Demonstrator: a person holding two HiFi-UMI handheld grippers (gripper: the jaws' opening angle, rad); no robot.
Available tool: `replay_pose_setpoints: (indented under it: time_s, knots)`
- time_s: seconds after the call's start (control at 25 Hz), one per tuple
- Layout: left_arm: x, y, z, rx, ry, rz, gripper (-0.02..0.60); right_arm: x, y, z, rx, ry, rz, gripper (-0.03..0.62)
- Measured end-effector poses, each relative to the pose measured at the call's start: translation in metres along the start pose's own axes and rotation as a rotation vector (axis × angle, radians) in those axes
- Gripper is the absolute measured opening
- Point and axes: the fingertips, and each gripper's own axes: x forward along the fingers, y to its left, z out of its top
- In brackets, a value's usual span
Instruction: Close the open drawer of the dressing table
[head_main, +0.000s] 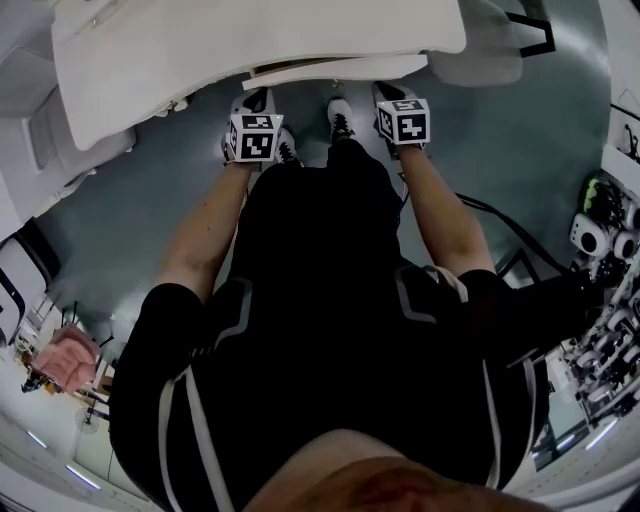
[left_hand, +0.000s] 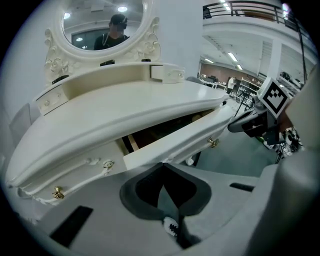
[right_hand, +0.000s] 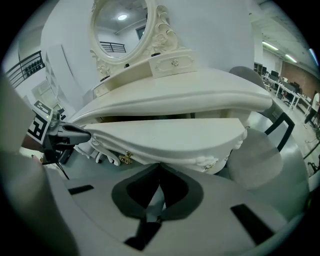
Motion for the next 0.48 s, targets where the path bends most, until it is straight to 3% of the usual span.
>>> replay_pose_setpoints:
  time_s: [0.48]
  knots:
    - [0.006, 0.01, 0.012, 0.004, 0.025, 0.039, 0.005, 0.019, -0.012, 0.023, 0.014, -0.016, 0.019, 0.005]
